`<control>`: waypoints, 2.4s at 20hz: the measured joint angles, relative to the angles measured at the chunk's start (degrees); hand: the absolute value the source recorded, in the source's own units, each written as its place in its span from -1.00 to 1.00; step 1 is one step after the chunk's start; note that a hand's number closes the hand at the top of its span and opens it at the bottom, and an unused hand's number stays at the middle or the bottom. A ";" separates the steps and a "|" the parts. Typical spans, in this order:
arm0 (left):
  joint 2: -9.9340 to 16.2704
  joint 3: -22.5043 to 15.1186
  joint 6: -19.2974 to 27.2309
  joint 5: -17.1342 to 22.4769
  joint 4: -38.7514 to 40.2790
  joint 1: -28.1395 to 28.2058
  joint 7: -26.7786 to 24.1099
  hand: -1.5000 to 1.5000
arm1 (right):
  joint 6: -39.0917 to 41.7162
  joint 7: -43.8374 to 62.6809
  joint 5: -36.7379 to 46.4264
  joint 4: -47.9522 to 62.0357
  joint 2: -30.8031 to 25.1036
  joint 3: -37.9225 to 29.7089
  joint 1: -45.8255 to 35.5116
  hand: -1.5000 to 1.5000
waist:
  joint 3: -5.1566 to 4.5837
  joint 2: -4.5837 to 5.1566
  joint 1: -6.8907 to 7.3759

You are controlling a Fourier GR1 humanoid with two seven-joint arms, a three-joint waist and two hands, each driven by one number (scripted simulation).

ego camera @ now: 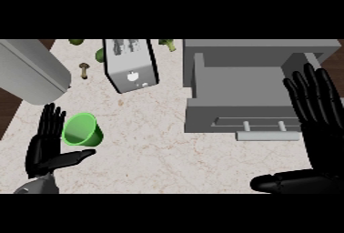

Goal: Pick up the cup, place it into the drawer and close the drawer

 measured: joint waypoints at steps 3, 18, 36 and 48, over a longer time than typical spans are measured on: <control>1.07 0.92 -1.08 -0.10 6.49 -1.60 -4.15 -1.00 | -0.35 1.20 -0.10 -0.68 -0.05 -0.08 -0.59 -1.00 | -0.04 0.03 -0.05; 4.20 1.56 -2.40 0.00 26.12 -7.70 -15.30 -1.00 | 0.51 2.51 -0.50 -1.50 -0.11 -0.07 0.04 -1.00 | -0.11 0.08 -0.08; 5.57 2.61 -6.03 0.84 45.59 -17.92 -24.65 -1.00 | 0.49 4.11 -1.57 -1.85 -0.40 -0.98 -1.81 -1.00 | -0.14 0.17 -0.32; 5.84 2.63 -14.20 2.55 48.33 -20.29 -23.07 1.00 | 0.30 4.32 -1.47 -1.03 -0.38 -1.02 -2.81 -1.00 | -0.19 0.33 -0.67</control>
